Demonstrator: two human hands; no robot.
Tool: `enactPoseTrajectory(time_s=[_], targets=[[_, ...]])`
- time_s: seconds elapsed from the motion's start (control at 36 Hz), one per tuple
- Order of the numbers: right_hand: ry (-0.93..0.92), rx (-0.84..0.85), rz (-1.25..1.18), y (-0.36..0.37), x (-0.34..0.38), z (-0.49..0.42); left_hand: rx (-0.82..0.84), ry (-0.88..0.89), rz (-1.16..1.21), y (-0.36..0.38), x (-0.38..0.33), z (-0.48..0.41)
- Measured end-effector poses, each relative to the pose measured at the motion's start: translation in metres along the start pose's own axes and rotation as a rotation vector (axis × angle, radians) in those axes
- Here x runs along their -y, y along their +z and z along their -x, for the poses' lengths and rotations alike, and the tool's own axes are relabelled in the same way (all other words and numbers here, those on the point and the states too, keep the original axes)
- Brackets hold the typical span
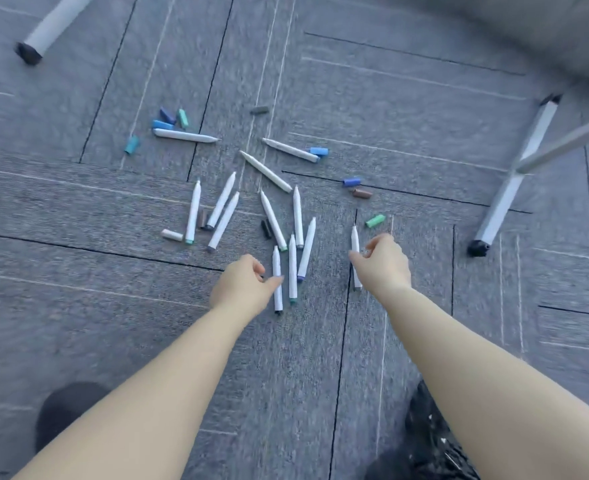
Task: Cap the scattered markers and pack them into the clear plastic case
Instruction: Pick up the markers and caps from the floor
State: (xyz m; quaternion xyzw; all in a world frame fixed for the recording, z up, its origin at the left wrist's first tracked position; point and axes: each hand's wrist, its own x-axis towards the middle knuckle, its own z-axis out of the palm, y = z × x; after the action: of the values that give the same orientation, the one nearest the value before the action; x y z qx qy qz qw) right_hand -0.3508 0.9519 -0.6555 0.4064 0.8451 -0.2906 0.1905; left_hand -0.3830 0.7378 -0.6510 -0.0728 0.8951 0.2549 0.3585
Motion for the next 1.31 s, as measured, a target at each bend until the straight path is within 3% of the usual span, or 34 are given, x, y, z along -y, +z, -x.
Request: enactPoseTrajectory(time_s=[0.25,0.5,0.69,0.83,1.03,1.31], targets=[[0.01,-0.032,0.094,0.021,-0.008,-0.006,-0.094,-0.022,-0.13,0.024,-0.001,-0.01],[0.015,-0.032,0.122,0.022,-0.001,-0.009,-0.052,-0.014,-0.214,0.028,-0.003,-0.017],[-0.047,0.069,-0.212,0.027,0.025,-0.001,-0.126,-0.036,0.001,0.01,-0.006,-0.022],[-0.048,0.148,-0.296,0.039,0.047,0.001,-0.109,-0.028,0.231,-0.005,-0.013,-0.032],[-0.037,0.14,-0.131,0.046,0.054,-0.006,-0.145,-0.07,0.332,-0.01,-0.031,-0.053],[-0.011,0.136,0.021,0.039,0.053,-0.014,-0.169,-0.105,0.065,-0.008,-0.048,-0.081]])
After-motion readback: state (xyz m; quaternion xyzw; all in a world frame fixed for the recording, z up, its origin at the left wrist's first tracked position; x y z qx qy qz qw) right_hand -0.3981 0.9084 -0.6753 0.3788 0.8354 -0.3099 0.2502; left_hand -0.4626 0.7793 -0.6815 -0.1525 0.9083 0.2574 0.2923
